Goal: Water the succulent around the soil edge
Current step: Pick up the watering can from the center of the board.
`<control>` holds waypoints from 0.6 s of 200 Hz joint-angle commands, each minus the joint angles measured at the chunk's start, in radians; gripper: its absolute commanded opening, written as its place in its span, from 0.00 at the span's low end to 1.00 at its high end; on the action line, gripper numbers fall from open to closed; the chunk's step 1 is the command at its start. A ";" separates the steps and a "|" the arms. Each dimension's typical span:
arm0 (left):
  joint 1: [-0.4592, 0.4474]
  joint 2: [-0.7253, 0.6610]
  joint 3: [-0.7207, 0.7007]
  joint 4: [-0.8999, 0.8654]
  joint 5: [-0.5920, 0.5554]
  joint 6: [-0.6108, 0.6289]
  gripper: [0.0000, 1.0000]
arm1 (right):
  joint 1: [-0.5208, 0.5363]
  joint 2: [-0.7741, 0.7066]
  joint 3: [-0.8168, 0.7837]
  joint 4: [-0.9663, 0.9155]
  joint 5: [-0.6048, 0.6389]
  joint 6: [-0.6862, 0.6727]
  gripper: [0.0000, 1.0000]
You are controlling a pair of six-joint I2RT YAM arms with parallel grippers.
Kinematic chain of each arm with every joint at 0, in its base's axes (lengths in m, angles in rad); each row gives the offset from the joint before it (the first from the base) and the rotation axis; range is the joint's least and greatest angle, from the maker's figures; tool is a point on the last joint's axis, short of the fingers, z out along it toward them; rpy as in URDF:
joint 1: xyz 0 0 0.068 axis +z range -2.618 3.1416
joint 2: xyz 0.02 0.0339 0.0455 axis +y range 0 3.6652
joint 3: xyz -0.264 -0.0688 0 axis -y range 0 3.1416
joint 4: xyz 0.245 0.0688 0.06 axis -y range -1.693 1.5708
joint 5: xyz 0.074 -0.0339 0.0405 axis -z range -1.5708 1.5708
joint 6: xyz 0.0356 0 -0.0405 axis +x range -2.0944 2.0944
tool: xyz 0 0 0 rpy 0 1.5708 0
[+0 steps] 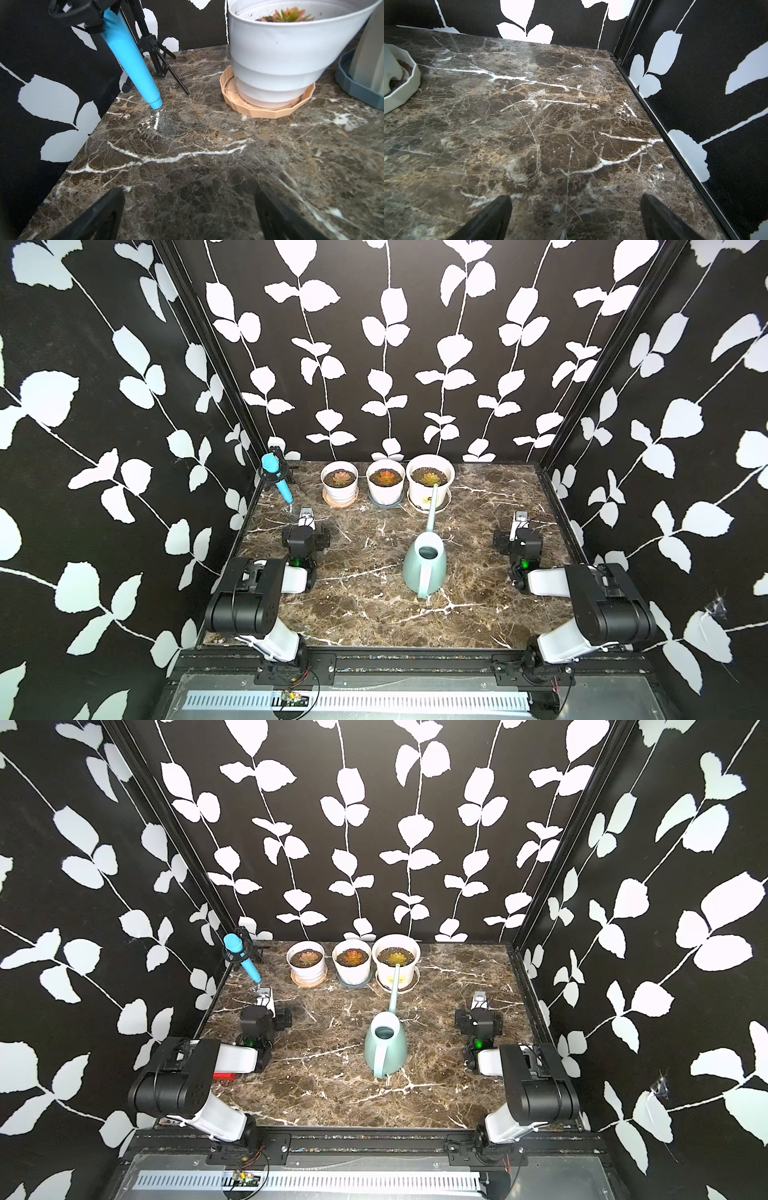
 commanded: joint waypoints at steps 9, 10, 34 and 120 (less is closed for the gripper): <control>0.004 -0.020 0.001 0.015 0.005 0.007 0.99 | -0.001 -0.015 0.008 0.036 0.001 0.006 0.99; 0.005 -0.020 0.001 0.016 0.005 0.007 0.99 | 0.000 -0.015 0.008 0.038 0.001 0.007 0.99; 0.004 -0.020 0.001 0.014 0.006 0.006 0.99 | 0.000 -0.014 0.009 0.038 0.000 0.007 0.99; 0.004 -0.022 0.002 0.007 0.008 0.004 0.99 | 0.000 -0.012 0.011 0.032 -0.001 0.008 0.99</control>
